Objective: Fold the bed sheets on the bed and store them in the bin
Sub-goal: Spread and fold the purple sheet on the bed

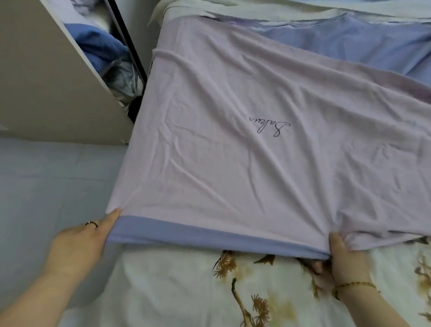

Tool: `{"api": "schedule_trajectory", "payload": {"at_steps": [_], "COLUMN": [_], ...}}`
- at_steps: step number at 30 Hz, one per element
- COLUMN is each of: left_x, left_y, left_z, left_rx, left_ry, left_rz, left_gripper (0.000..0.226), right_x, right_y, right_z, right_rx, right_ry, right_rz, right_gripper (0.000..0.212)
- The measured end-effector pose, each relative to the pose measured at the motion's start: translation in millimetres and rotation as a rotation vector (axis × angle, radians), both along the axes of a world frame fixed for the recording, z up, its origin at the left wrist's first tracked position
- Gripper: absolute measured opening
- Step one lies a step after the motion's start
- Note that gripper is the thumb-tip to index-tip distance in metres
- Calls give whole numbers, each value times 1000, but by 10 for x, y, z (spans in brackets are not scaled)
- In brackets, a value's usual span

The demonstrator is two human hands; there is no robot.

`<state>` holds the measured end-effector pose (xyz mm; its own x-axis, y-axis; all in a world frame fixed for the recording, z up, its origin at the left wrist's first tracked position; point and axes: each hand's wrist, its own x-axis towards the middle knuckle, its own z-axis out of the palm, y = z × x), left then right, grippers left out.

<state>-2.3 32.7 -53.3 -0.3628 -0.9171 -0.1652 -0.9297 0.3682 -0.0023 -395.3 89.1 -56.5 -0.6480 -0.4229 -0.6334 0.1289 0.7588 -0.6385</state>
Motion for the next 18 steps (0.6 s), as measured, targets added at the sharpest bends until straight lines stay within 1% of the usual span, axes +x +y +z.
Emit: {"api": "schedule_trajectory", "payload": {"at_steps": [4,5,6,8,9,10,11,13,15,16,17,18], "left_x": [293,390,410,351,223,89,-15,-203,-390,-518,-714,-891], "left_y": [419,527,590,628,604,587,548,509,525,517,538,565], "left_z": [1,-35,-19,-3,81,159,195,237,308,316,345,393], "left_rx": [75,82,110,2,20,90,108,209,298,296,315,335], "left_ry": [-45,-77,-113,-216,-277,-290,-301,-389,-387,-343,-313,-256], "left_rz": [70,84,89,134,154,170,159,132,133,134,133,128], "left_gripper": [53,55,62,72,71,67,57,50,51,53,54,56], "right_x": [226,269,290,292,266,252,218,161,142,85,-24,-105], "right_y": [450,545,611,682,684,687,679,691,731,757,785,801], "right_z": [112,134,153,186,176,185,147,142,145,166,197,227], "right_rx": [-1,6,17,34,36,43,55,66,41,19,-5,-14], "right_ry": [-67,-83,-111,-165,-204,-235,-239,-242,-260,-267,-271,-284], "right_rz": [16,15,20,17,15,19,24,27,20,-5,-30,-53], "right_gripper": [11,12,14,15,15,16,17,23,26,26,23,12]}}
